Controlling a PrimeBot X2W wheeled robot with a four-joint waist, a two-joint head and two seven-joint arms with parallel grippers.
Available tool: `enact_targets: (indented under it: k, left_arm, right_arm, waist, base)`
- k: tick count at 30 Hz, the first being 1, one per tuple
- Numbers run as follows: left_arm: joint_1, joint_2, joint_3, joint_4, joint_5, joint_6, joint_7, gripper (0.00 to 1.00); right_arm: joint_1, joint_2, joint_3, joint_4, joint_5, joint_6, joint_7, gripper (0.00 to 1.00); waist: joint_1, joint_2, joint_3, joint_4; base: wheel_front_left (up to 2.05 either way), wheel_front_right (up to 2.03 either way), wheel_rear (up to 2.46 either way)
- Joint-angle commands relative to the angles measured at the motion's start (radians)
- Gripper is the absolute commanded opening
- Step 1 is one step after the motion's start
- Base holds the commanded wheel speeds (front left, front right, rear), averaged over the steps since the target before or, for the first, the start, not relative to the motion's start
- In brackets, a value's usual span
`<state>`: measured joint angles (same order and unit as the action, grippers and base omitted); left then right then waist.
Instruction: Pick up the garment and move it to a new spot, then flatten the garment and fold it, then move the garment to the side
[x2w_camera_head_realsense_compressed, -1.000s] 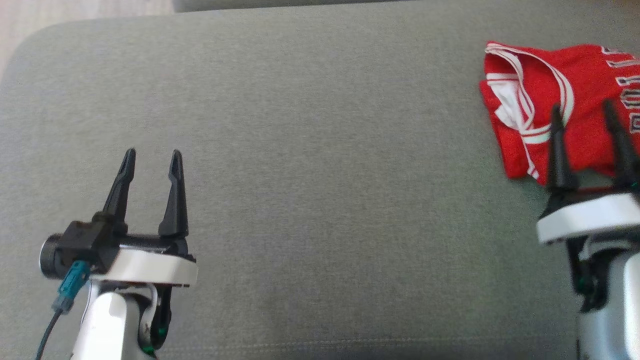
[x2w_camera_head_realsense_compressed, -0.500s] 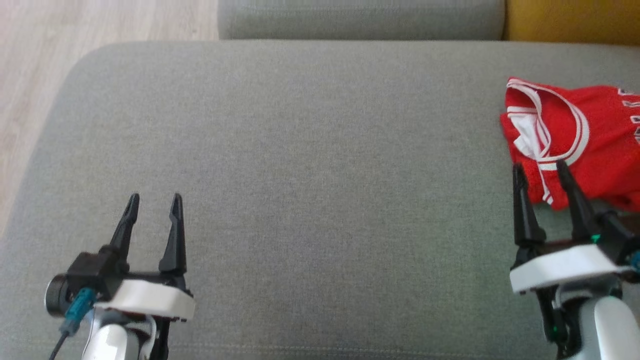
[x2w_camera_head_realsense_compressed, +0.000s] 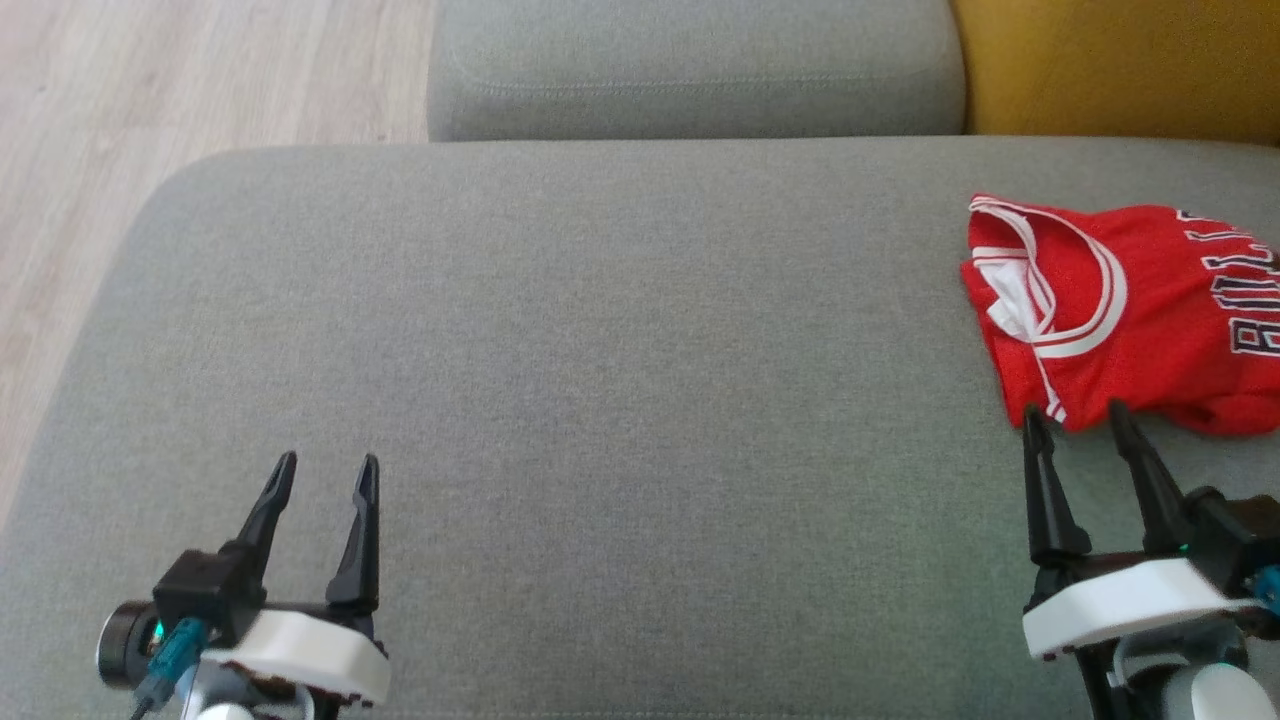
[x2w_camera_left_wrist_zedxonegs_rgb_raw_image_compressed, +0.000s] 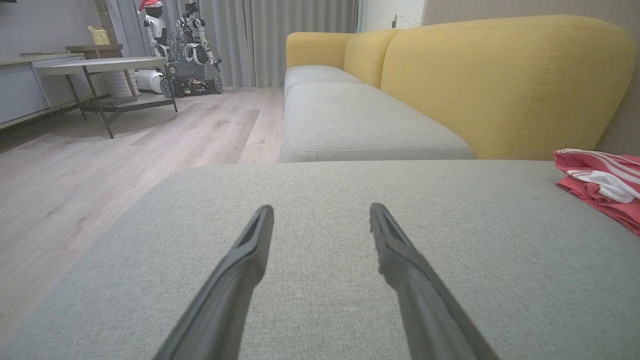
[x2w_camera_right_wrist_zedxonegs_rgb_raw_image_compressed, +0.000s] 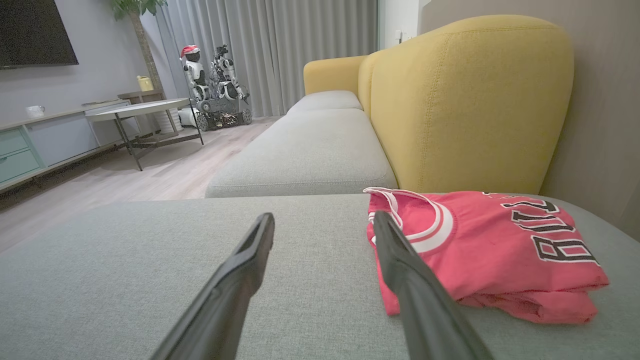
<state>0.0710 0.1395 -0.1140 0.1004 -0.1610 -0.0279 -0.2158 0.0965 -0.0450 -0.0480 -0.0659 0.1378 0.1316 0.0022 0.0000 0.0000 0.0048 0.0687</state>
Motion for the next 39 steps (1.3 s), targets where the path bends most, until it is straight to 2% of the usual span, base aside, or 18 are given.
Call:
enact_targets:
  k: [1,39]
  left_arm:
    - [-0.028,0.021,0.034,-0.040,0.004,-0.003,0.002,1.00]
    - [-0.016,0.048,-0.006,-0.064,0.000,0.023,0.031,1.00]
  right_arm:
    - [-0.021,-0.005,0.022,-0.041,-0.007,-0.001,0.006,1.00]
    - [0.002,-0.005,0.029,-0.049,0.016,-0.001,0.014,1.00]
  waist:
    - [0.0000,0.0000,-0.007,-0.003]
    - [0.0000,0.0000,-0.016,0.000]
  base:
    - [0.00,0.00,0.00]
    - [0.00,0.00,0.00]
